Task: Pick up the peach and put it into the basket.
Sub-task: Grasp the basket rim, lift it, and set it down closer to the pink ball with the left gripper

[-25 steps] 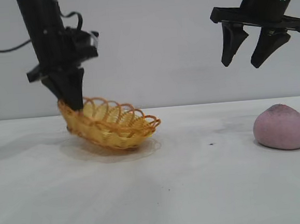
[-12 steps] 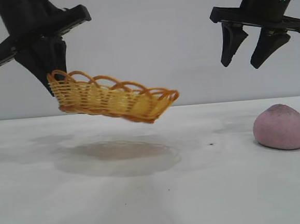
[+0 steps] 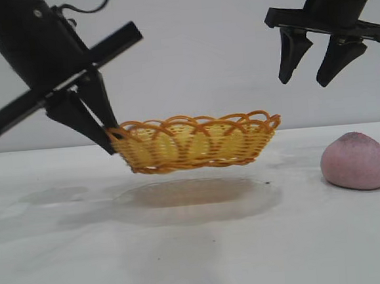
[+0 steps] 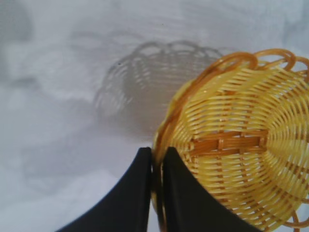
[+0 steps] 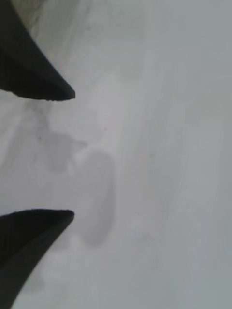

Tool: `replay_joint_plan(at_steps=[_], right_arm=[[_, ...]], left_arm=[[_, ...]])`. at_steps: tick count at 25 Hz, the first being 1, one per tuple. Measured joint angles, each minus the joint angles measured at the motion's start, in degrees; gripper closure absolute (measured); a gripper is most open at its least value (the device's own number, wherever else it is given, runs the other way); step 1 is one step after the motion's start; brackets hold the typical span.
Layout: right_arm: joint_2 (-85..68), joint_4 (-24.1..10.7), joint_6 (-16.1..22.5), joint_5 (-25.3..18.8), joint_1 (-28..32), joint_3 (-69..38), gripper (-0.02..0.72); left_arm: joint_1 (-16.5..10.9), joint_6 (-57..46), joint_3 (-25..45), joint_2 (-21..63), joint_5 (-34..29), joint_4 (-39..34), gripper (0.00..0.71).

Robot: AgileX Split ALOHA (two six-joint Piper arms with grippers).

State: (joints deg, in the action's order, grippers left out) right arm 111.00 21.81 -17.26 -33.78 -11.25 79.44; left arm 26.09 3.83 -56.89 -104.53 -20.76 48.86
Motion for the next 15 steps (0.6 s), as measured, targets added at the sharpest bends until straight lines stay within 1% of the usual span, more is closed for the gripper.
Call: replay_joint_plan(at_steps=[1, 4, 10, 13, 14, 15], right_arm=[[0.0, 0.1, 0.0, 0.0, 0.0, 0.0, 0.244], [0.0, 0.1, 0.0, 0.0, 0.0, 0.0, 0.244], [0.0, 0.5, 0.0, 0.0, 0.0, 0.0, 0.244], [0.0, 0.6, 0.0, 0.0, 0.0, 0.0, 0.244], [0.0, 0.6, 0.0, 0.0, 0.0, 0.0, 0.244], [0.0, 0.6, 0.0, 0.0, 0.0, 0.0, 0.244]], left_arm=[[0.6, 0.1, 0.0, -0.1, 1.7, 0.8, 0.710], [0.9, 0.3, 0.0, -1.4, 4.1, 1.4, 0.710], [0.9, 0.4, 0.1, -4.5, 4.5, 2.4, 0.710], [0.9, 0.4, 0.1, -4.8, 4.8, 2.5, 0.710], [0.9, 0.4, 0.1, -4.8, 4.8, 2.5, 0.678], [0.9, 0.4, 0.1, -4.8, 4.8, 2.5, 0.662]])
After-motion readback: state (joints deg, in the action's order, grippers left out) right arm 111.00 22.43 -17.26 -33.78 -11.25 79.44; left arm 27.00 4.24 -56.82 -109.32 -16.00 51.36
